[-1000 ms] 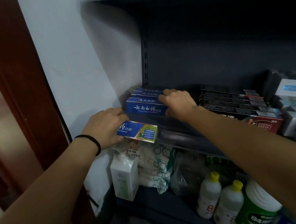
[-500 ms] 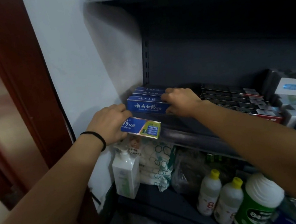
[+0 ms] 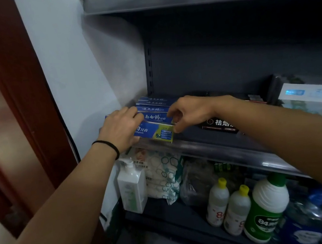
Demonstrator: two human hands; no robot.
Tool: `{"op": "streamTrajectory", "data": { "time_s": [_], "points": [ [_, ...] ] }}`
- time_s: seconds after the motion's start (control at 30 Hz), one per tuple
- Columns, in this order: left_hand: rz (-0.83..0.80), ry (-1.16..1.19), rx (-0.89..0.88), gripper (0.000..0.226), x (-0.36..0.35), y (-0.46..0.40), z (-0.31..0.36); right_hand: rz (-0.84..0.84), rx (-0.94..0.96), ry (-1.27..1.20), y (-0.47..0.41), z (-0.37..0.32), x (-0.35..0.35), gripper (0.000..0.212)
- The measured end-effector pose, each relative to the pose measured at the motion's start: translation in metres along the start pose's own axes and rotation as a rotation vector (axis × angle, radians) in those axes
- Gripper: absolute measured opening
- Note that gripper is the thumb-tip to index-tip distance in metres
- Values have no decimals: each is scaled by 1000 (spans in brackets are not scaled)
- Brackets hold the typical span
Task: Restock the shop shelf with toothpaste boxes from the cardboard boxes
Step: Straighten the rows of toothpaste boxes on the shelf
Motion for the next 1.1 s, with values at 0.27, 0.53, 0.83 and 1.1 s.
{"op": "streamTrajectory", "data": {
  "time_s": [0.27,0.53,0.83,1.1],
  "points": [
    [81,-6,-21,61,-3,-2,4,57,11,-78,-5,-5,-5,32],
    [34,183,76,61,0,-15,-23,235,-21,-93,-2,15,7,32],
    [-168,364,267,50,-18,-49,-64,286,-58,-75,-2,35,14,26],
    [-215,369,339,48,-39,-62,-70,291,-68,-11,-18,43,1,25]
  ]
}}
Point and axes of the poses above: each hand's wrist, its own y-axis away from the middle knuckle, its own x-axis out of the back of the hand, z = x × y, the point moved 5 cm from there along -y, towards the middle knuckle, and after that the axes turned 4 degrees about y, right-handed, at the moved point
